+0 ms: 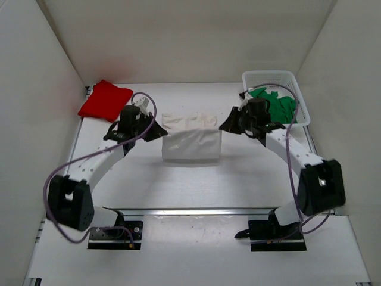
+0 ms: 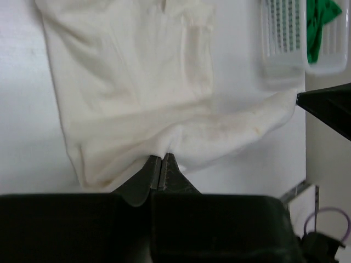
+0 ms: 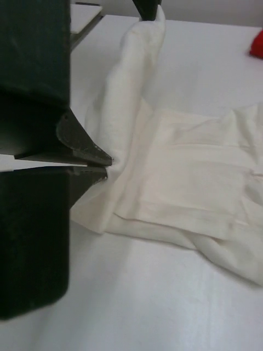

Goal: Fold and stack the t-shirts
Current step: Fold the long partially folded tshirt into a neat square

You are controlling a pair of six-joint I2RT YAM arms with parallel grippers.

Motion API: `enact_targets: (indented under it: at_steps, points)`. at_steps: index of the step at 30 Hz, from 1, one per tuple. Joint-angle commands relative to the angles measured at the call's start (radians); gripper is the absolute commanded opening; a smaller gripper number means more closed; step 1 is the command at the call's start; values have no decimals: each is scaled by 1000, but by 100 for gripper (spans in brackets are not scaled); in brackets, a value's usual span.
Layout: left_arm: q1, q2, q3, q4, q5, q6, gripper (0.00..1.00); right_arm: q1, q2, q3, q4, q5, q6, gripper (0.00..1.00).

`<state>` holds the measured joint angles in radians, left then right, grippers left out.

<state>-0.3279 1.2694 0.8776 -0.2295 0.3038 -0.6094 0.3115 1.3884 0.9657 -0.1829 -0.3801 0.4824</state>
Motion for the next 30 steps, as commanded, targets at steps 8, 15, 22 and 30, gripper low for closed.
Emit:
enact_targets:
  at_steps: [8,15,22,30]
  points:
    - [141,586,457,67,-60,7,0,-87,647,641,2,-102,-76,0]
    - [196,720,523,183,-66,-42,16,-98,894,916,-39,-122,-50,9]
    - [247,642,476,350,9,-135,59,-69,792,861,-47,-45,-83,36]
    - [66,485,225,467,-60,-124,43,3,566,495,160,-34,-67,11]
